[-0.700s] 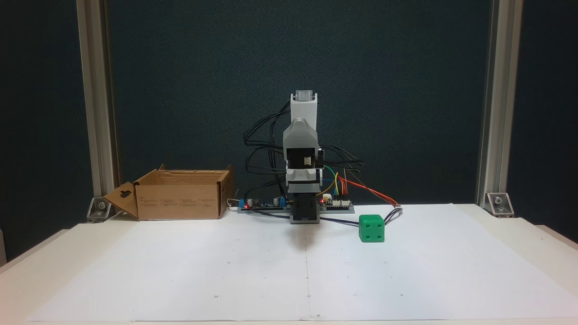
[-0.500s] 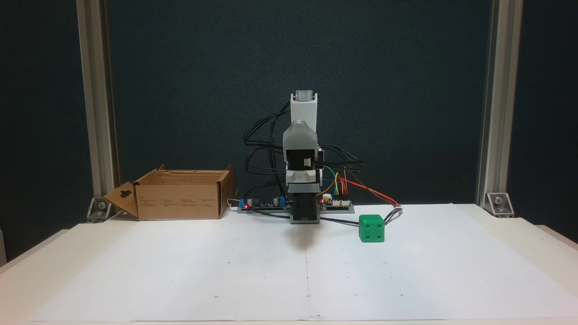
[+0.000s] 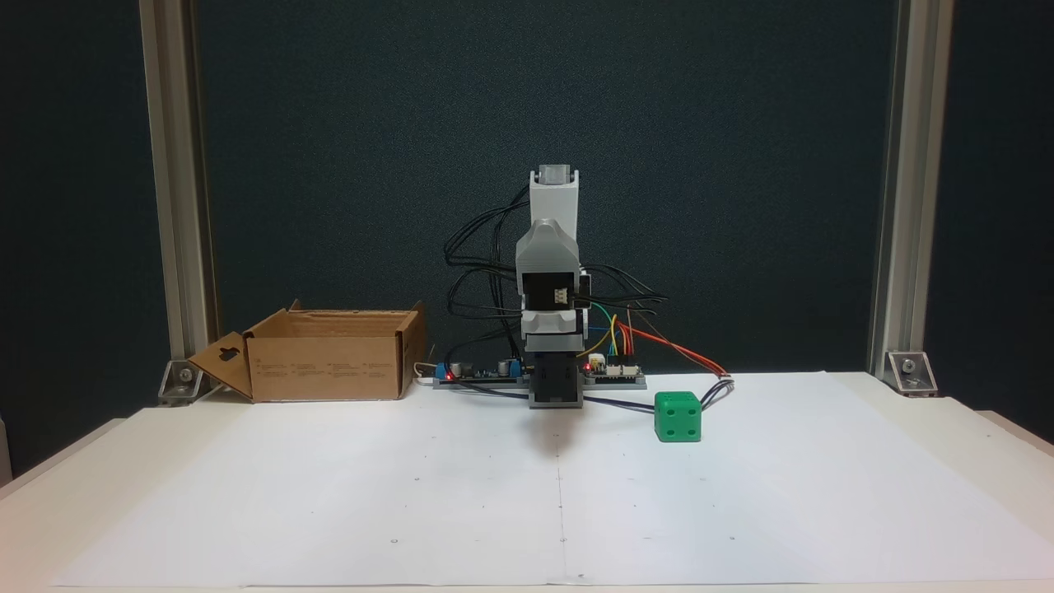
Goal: Grasp a green dice and put it in the bin.
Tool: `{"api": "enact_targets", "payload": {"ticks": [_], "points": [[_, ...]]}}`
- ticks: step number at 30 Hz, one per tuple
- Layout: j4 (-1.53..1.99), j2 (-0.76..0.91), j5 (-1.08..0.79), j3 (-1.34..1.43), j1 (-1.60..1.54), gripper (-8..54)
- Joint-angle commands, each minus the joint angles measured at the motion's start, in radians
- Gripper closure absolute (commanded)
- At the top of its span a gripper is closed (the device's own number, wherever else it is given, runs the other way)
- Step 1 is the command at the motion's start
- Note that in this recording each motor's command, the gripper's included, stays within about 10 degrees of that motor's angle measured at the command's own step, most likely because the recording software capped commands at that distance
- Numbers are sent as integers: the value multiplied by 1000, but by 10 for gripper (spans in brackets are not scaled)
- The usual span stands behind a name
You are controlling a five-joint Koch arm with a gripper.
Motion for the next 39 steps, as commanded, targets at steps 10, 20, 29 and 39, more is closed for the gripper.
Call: {"api": "enact_targets", "payload": {"ticks": [10,20,29,39], "points": [[-14,107,-17,48,2,10],[-20,106,-23,48,0,15],[-15,106,-31,40,-8,18],[547,107,-46,-299,5,18]]}}
